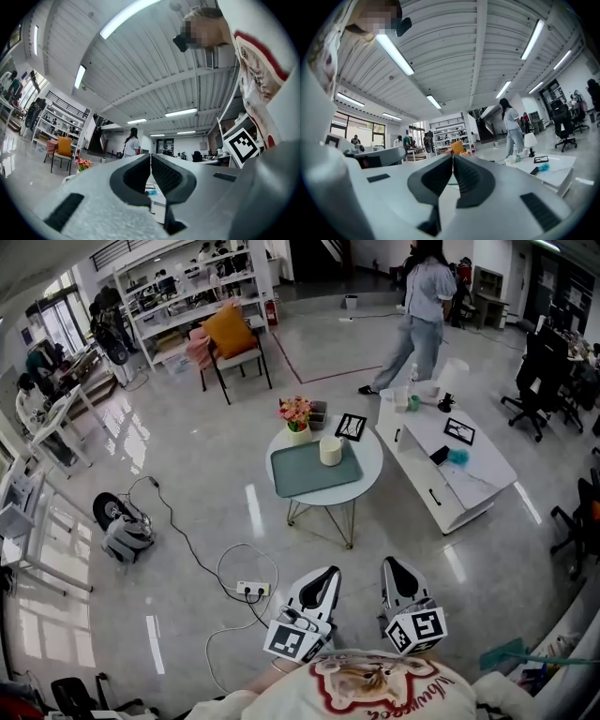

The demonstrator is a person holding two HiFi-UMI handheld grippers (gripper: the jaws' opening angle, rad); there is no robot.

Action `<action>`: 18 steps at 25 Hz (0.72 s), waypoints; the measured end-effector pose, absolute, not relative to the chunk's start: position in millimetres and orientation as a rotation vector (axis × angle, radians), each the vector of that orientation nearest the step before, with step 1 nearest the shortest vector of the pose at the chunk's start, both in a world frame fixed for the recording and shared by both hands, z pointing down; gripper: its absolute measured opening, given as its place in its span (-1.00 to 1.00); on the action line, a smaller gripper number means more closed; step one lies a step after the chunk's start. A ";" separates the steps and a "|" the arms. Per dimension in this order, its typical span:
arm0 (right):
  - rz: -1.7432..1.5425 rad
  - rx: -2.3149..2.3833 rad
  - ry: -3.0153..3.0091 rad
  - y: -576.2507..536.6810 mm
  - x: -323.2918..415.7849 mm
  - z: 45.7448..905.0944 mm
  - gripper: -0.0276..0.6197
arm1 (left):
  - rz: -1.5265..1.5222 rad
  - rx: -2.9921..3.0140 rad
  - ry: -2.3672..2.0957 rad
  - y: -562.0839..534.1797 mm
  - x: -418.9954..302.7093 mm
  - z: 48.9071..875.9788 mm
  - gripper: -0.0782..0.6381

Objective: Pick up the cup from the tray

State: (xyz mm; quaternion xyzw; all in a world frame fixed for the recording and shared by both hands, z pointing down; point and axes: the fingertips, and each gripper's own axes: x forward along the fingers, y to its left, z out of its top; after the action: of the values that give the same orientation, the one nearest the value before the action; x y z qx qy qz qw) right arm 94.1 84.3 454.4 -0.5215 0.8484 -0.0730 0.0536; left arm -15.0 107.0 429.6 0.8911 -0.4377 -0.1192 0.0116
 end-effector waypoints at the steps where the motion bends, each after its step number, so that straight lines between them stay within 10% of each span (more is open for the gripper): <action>1: -0.213 -1.590 2.572 74.8 92.9 452.2 -0.83 | -0.379 2.789 -1.352 95.5 -15.8 427.2 -0.73; 18: -0.152 -1.716 2.460 -85.7 46.9 441.5 -0.83 | -0.380 2.877 -1.217 -79.8 -63.8 421.1 -0.73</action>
State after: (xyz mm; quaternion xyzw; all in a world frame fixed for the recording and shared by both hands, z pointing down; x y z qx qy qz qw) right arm 46.9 -85.7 441.5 -0.5701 0.8171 -0.0504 0.0693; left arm -63.8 -79.8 421.1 0.9143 -0.3866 -0.1208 -0.0027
